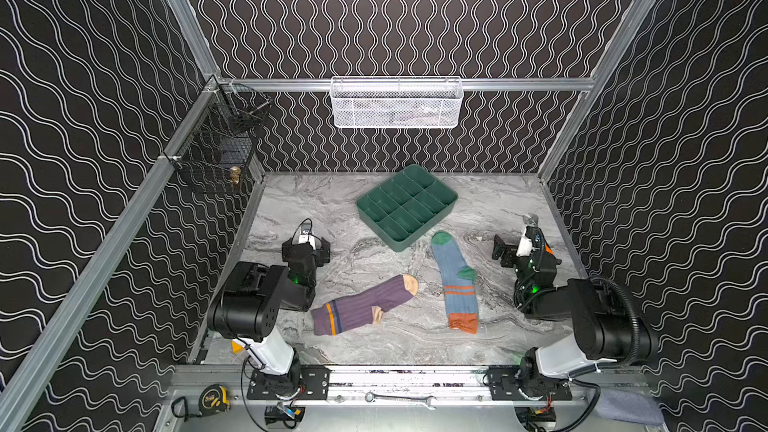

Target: Roll the socks

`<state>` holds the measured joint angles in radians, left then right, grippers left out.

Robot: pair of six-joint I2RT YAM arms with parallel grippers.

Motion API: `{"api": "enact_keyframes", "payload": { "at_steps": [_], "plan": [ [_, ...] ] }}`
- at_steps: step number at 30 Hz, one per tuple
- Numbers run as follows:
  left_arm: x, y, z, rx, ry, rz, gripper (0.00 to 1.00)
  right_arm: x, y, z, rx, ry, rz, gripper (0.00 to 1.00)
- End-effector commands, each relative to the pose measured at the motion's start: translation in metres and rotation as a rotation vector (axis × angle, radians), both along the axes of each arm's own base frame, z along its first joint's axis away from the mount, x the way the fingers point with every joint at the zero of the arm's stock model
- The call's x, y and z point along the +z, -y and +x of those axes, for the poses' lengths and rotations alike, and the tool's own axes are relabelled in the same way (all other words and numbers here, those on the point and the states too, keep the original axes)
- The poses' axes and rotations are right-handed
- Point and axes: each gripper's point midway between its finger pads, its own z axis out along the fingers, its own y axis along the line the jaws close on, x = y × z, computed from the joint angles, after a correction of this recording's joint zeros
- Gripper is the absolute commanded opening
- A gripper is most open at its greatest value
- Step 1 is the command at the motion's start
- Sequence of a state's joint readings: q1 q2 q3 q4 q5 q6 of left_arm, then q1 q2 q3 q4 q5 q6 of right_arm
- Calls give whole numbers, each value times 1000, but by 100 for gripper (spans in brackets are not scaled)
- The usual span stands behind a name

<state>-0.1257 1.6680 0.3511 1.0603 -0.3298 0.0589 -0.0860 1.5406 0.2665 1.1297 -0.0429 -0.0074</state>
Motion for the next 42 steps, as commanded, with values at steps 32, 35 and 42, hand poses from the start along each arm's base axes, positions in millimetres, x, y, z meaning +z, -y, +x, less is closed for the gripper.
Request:
{"api": "enact_keyframes", "payload": {
  "at_steps": [32, 35, 42],
  "plan": [
    [5, -1, 1, 9, 25, -7, 99, 11, 0, 3, -4, 42, 7, 100],
    [5, -1, 2, 9, 25, -6, 99, 11, 0, 3, -3, 42, 7, 100],
    [5, 0, 3, 2, 21, -14, 99, 11, 0, 3, -4, 43, 9, 100]
  ]
}}
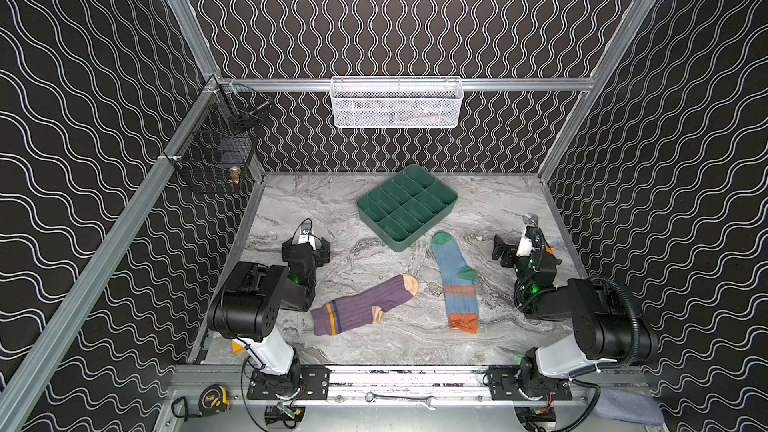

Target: Roll the socks

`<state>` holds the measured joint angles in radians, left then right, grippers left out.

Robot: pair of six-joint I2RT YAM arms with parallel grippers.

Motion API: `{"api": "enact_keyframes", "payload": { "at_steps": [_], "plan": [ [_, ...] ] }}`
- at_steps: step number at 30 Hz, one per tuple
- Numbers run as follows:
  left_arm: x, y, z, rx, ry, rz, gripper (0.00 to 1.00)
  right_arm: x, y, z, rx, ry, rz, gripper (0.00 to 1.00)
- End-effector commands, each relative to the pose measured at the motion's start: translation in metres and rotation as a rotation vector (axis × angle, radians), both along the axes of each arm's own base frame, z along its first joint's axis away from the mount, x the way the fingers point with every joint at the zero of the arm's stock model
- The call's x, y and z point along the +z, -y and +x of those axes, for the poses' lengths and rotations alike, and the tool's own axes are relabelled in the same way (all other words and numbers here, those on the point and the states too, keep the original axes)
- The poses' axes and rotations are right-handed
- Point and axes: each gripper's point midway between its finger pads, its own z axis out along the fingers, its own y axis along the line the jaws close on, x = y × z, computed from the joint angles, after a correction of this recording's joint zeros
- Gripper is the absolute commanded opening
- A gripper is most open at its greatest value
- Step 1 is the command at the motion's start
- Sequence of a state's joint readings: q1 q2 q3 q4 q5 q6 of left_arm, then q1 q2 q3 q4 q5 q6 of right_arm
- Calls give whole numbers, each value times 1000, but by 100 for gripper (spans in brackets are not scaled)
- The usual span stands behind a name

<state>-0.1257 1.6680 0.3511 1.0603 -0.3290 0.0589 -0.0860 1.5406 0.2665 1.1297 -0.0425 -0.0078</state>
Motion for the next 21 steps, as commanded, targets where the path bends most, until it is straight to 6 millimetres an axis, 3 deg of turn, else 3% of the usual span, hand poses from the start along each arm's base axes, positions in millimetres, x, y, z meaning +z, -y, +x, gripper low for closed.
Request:
{"api": "enact_keyframes", "payload": {
  "at_steps": [1, 11, 14, 16, 19, 21],
  "plan": [
    [4, 0, 2, 2, 19, -14, 99, 11, 1, 2, -4, 42, 7, 100],
    [12, -4, -3, 24, 35, -15, 99, 12, 0, 3, -5, 46, 12, 100],
    [39, -5, -4, 33, 28, -7, 99, 24, 4, 9, -20, 14, 12, 100],
    [68, -1, -3, 10, 58, -21, 99, 36, 0, 9, 4, 14, 8, 100],
    [112, 12, -8, -57, 100, -89, 99, 75, -7, 11, 38, 22, 64, 100],
    [136, 10, -17, -14, 104, -200, 99, 112, -20, 11, 103, 25, 134, 100]
  ]
}}
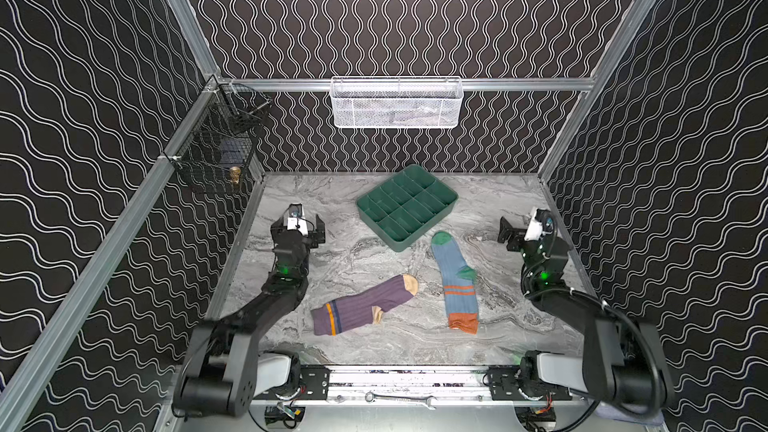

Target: Roll the socks

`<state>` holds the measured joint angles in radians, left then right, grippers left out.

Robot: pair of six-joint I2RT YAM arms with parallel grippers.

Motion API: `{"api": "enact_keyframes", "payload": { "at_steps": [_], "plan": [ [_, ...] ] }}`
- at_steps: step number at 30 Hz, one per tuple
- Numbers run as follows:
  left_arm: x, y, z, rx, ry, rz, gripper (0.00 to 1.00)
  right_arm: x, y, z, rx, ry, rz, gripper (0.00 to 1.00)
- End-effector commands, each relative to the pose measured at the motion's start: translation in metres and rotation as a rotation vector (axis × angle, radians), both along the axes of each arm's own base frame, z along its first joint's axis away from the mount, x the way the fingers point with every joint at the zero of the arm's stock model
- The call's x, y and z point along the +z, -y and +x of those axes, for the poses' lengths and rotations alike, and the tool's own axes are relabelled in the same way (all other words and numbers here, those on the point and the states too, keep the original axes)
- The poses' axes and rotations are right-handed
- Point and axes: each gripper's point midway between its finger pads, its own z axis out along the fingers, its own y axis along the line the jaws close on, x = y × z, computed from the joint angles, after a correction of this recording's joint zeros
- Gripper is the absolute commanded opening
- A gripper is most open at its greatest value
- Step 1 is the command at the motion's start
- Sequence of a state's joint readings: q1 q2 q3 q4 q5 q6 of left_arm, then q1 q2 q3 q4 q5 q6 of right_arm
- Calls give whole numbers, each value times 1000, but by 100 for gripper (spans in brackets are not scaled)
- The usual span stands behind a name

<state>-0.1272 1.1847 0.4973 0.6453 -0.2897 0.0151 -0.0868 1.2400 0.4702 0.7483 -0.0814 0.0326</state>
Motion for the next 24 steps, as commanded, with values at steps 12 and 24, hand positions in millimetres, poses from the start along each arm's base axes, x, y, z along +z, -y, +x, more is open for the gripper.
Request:
{"api": "enact_keyframes", "payload": {
  "at_steps": [12, 24],
  "plan": [
    [-7, 58, -52, -79, -350, -868, 95, 51, -63, -42, 256, -328, 650, 100],
    [-10, 188, -112, -447, -691, -345, 91, -28, -93, -89, 105, -731, 373, 98]
  ]
}}
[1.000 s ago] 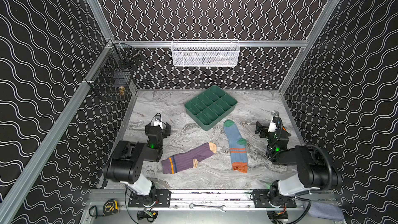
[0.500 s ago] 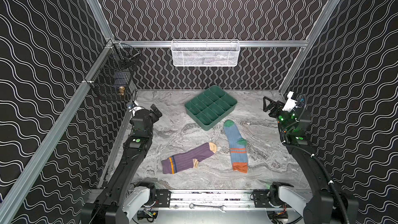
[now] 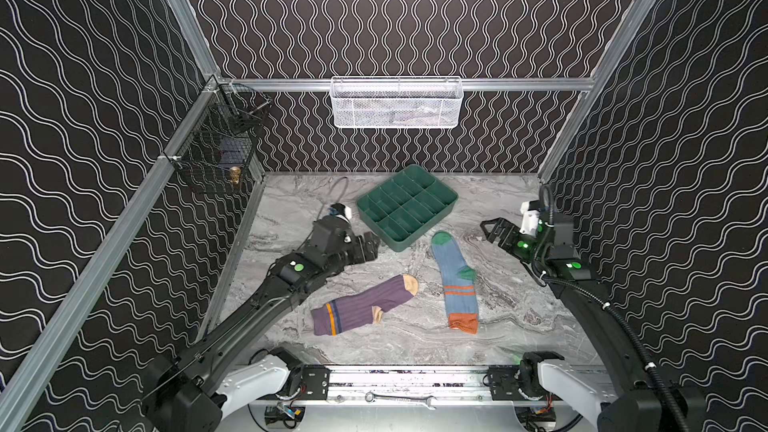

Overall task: Roll the socks
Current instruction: 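Reach the left gripper to the green tray while the right arm nears the blue sock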

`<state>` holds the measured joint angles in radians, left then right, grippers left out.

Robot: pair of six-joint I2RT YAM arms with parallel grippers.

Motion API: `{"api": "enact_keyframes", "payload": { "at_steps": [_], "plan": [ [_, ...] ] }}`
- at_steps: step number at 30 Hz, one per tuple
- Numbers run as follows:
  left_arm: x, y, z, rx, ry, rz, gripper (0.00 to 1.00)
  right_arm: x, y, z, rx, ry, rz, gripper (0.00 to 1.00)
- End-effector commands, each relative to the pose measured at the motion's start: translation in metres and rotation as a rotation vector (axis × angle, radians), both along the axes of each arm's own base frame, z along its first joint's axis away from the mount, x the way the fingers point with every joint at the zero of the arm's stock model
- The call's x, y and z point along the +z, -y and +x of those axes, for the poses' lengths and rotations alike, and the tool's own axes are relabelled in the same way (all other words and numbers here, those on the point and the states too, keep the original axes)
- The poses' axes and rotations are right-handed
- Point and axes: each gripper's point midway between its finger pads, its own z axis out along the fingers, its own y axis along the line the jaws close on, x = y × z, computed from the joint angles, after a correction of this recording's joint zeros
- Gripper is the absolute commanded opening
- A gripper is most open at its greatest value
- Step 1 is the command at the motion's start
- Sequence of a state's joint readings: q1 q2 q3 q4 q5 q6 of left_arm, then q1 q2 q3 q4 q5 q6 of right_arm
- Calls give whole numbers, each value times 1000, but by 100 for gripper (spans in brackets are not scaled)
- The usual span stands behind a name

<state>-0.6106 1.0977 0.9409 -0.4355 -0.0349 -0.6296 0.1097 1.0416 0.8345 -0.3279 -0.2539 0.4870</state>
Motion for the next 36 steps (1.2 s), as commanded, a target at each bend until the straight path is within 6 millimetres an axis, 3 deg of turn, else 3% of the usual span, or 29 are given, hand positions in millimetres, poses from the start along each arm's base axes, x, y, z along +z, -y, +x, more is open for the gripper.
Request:
{"api": "enact_keyframes", "payload": {
  "at_steps": [1, 7, 13, 18, 25, 29, 36],
  "plan": [
    [-2, -2, -6, -86, 17, 174, 91, -34, 1, -25, 0, -146, -137, 98],
    [16, -11, 36, -90, 43, 505, 90, -68, -20, -36, 50, -216, -114, 98],
    [4, 22, 77, -221, 111, 684, 89, -73, -41, -21, 89, -236, -84, 97],
    [-24, 47, 120, -260, 107, 793, 80, -68, -47, -26, 116, -231, -64, 97],
    [-68, 85, 165, -299, 99, 817, 76, -57, -44, -44, 142, -211, -67, 99],
    [-91, 88, 188, -270, 60, 818, 68, -53, -43, -49, 148, -202, -73, 99],
    [-120, 81, 221, -230, 4, 799, 64, -62, -48, -48, 167, -229, -62, 99]
  ]
}}
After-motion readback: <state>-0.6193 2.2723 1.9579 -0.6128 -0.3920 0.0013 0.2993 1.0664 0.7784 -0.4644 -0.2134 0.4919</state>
